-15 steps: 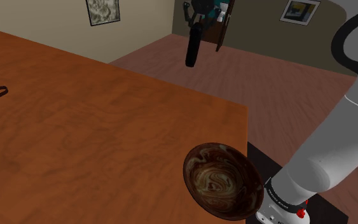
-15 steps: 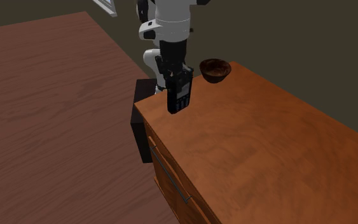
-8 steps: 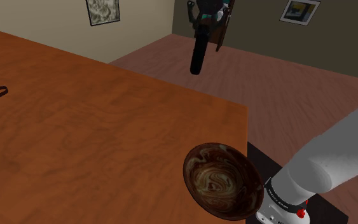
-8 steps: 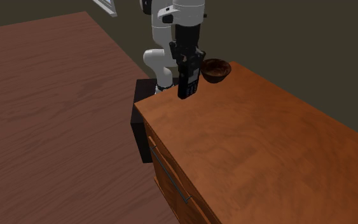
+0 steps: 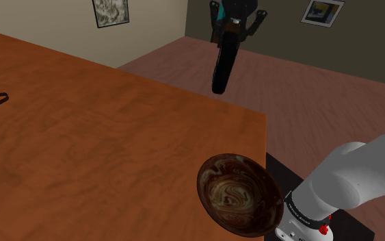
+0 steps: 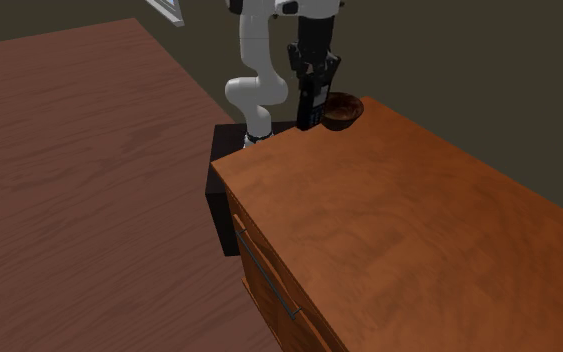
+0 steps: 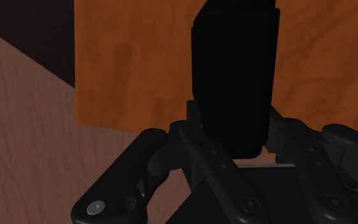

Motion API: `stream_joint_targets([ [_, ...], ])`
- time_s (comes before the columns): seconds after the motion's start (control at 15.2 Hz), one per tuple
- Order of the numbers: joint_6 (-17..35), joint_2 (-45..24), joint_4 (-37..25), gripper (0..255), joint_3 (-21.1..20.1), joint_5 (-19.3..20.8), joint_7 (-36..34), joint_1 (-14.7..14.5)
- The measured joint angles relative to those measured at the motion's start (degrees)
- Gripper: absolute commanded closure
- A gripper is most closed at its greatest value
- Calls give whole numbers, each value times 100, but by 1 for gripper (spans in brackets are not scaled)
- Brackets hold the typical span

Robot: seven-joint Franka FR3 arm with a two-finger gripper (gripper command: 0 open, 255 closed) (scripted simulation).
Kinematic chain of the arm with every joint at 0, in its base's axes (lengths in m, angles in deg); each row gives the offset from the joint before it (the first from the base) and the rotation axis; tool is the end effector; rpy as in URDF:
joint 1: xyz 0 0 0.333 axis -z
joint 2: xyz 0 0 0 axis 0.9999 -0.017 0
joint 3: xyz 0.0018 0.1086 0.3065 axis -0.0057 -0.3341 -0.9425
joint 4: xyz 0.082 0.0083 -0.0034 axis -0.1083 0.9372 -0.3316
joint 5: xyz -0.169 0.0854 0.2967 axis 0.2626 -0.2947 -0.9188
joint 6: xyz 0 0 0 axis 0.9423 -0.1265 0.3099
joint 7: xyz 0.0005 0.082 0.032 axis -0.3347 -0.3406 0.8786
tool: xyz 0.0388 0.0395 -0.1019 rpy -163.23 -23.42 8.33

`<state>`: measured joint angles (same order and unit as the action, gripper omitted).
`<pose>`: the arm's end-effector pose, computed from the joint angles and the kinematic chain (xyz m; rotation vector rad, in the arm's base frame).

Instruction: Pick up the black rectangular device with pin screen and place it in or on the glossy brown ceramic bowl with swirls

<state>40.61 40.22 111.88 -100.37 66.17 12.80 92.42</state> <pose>0.3502 0.1344 0.7111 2.8777 -1.2547 0.0536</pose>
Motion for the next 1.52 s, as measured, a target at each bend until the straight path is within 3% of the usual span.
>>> stream_joint_targets([
  [0.53,-415,1032,524,255,-360,-475,-675,-308],
  [1.25,-1162,1884,393,255,-1051,-1239,-1886,-667],
  [1.52,-1023,2137,740,255,-1170,-1400,-2021,-747],
])
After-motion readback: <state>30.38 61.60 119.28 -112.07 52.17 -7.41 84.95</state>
